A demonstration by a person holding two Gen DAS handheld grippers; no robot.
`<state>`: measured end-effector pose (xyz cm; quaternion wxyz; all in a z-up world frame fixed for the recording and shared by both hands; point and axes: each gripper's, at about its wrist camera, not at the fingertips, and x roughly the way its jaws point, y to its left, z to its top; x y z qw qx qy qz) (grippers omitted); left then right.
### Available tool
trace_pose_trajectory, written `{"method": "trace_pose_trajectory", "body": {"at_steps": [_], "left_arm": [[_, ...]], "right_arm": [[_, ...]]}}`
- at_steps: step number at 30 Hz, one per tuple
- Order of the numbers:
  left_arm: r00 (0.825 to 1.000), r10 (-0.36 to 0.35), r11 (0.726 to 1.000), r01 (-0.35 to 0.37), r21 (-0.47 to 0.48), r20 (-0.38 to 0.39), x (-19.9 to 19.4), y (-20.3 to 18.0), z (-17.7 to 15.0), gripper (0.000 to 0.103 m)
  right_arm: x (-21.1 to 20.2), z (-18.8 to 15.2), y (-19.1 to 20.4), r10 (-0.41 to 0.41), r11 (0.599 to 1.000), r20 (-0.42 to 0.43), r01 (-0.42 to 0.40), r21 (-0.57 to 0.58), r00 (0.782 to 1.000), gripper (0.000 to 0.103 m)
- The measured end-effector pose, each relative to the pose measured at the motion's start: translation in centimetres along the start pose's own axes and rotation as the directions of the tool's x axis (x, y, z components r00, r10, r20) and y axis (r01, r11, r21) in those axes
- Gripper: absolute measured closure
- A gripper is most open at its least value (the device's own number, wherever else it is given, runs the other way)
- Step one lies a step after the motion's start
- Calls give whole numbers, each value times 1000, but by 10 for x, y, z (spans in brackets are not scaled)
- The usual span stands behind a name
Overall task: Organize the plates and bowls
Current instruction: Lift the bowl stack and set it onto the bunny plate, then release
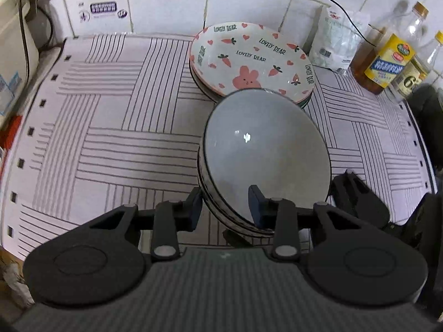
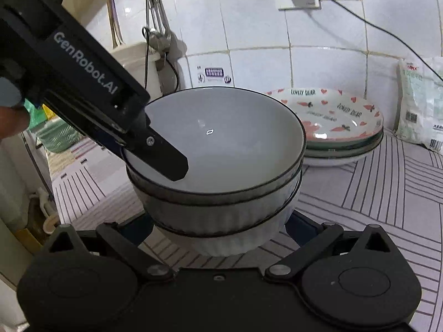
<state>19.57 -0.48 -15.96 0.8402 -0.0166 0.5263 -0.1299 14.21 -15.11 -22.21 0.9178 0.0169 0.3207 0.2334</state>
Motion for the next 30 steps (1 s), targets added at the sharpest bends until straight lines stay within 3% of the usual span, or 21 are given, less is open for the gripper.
{"method": "trace_pose_trajectory", "body": {"at_steps": [13,20,30], "left_arm": [[994,36,992,-48,119,99,-29,-23,71,69],[993,46,984,-63,164,104,4,-38,108,69],[996,37,980,-51,191,76,60,-45,137,69]], "right_arm": [[-10,58,-17,-28,999,121,32,-32,992,0],[14,82,-47,-64,997,143,68,-23,988,0],[49,83,-83,-101,995,100,101,11,990,0]]}}
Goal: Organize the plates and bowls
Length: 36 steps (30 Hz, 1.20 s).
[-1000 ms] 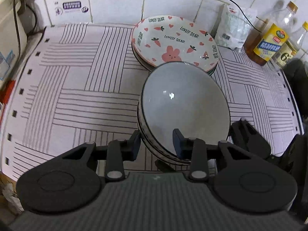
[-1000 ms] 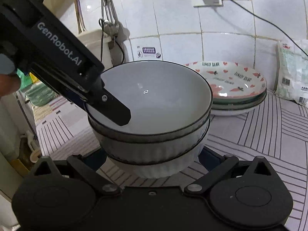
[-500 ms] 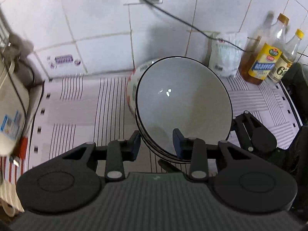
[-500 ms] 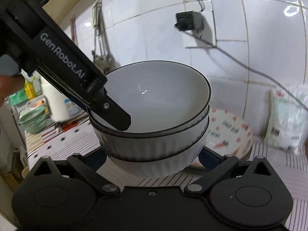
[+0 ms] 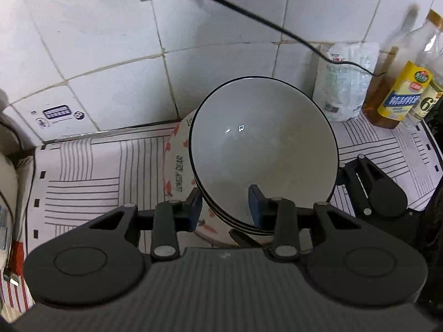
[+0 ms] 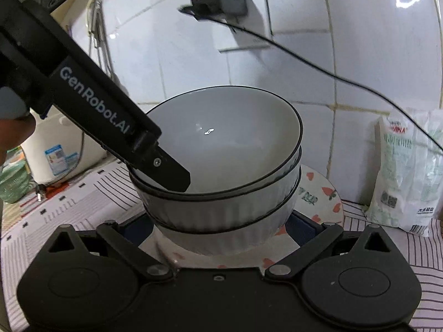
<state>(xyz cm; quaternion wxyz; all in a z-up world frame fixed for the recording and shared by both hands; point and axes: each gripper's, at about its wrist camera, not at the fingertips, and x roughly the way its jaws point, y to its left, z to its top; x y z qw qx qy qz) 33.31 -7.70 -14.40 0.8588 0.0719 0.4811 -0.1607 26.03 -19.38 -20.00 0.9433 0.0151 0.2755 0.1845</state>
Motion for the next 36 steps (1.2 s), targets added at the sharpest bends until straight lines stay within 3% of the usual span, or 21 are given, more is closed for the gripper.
{"method": "trace_pose_trajectory", "body": {"at_steps": [16,22,24,31,36], "left_arm": [[999,32,999,-32,-4,6,19,-7,6,69],[1000,23,1000,-23,-15,-2,17,-2,8,66],[1000,29,999,-28,-19,11,9,0,6,62],[999,29,996,-25,-87,44,-28,5,-6,45],[990,115,985,-103,-140,80,-64,5,-21,36]], "right_arm": [[26,1,-18,-7,995,-88,16,103,996,0],[26,9,-8,-75,987,-164,97,130,984,0],[23,14,-6,-97,981,-207,128,143,973,0],[-10,21,-2,-134,972,-227,173,159,965,0],[-50,22,1,-157,964,-221,198,176,963,0]]}}
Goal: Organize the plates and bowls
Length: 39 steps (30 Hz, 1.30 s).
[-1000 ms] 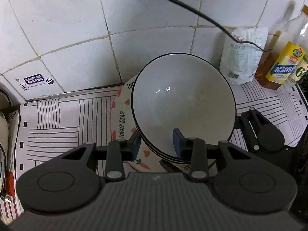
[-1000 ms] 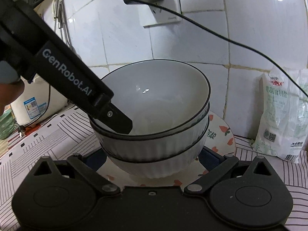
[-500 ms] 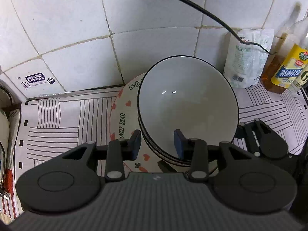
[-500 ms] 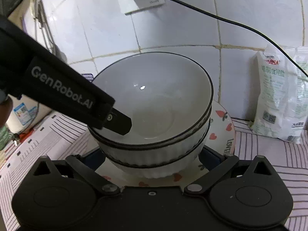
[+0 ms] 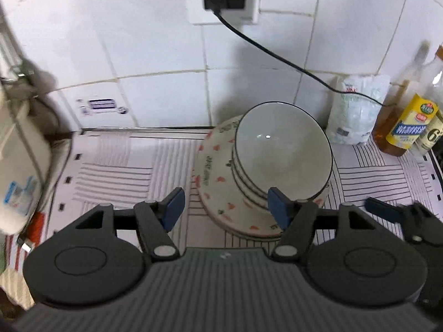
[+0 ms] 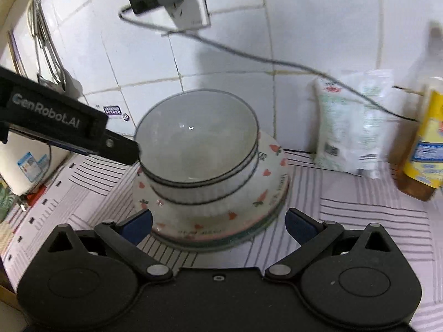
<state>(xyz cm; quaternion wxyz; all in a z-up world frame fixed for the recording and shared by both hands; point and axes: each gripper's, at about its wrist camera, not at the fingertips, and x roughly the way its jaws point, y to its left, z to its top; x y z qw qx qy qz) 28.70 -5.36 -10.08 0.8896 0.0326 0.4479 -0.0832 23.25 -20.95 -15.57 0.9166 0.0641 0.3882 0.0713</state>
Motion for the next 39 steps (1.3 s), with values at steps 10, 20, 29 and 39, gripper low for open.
{"method": "trace_pose_trajectory", "body": {"at_steps": [10,20,29,39], "left_arm": [[995,47,999,-45,-25,83,-95,14,-38,24],[989,76,997,-75,-12,129,-182,23,-86,6],[988,87,996,-87,-6,125,-235,27,-126,1],[985,135,991,-134,-14,108,-284,23,-146,1]], "right_arm": [[-98,-1,7,-100,995,46,101,-14,994,0],[-193,-8,35,-163,986,69,164,-16,984,0],[-255,-26,58,-251,968,61,251,7,966,0],[-303,-40,73,-300,953,10,300,40,954,0]]}}
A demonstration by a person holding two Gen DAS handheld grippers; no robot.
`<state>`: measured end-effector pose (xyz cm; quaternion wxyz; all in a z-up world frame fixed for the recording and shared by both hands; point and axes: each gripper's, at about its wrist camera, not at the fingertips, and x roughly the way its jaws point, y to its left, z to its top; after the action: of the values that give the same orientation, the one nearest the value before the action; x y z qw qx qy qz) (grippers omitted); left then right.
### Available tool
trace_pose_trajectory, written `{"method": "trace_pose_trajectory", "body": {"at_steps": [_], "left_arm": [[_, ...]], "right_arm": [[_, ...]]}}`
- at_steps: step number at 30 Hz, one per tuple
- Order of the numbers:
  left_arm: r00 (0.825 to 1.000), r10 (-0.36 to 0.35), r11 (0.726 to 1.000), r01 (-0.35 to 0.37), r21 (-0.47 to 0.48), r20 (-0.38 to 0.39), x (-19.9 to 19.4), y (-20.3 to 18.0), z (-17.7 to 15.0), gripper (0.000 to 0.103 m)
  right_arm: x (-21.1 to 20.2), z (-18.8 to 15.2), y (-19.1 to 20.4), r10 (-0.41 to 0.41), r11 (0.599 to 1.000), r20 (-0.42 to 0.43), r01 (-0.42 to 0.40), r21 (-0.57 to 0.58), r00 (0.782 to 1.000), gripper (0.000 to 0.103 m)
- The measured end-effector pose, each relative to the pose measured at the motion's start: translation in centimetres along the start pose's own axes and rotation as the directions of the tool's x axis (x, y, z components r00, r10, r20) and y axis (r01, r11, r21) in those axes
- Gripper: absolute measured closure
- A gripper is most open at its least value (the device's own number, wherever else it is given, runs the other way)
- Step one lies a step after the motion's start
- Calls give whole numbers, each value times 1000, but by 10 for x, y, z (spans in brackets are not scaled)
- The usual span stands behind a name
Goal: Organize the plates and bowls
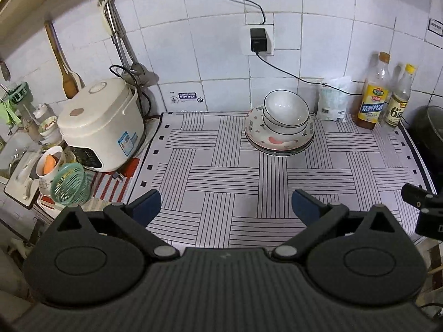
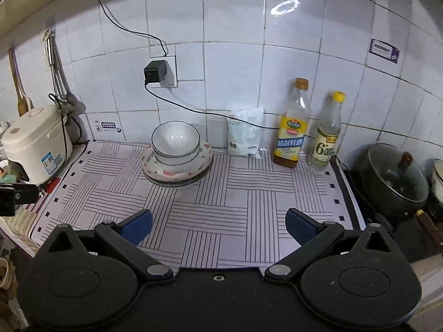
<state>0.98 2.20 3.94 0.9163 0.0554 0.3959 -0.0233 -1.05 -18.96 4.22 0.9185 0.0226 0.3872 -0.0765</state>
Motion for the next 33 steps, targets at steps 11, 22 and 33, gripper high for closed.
{"method": "trace_pose_trajectory", "body": {"at_steps": [11,22,33], "left_arm": [[1000,1,1000,-1,12,-5,-16,2,-19,1],[999,-7,1000,6,24,46,-25,-5,-34,1],[997,-26,999,25,20,75,-17,-13,-40,1]], "right_arm": [[-30,-7,8,-21,1000,-8,21,-2,1000,0],[-38,-27,10,-28,1000,28,28,-2,999,0],[-30,-36,4,-59,998,36,59,7,998,0]]}}
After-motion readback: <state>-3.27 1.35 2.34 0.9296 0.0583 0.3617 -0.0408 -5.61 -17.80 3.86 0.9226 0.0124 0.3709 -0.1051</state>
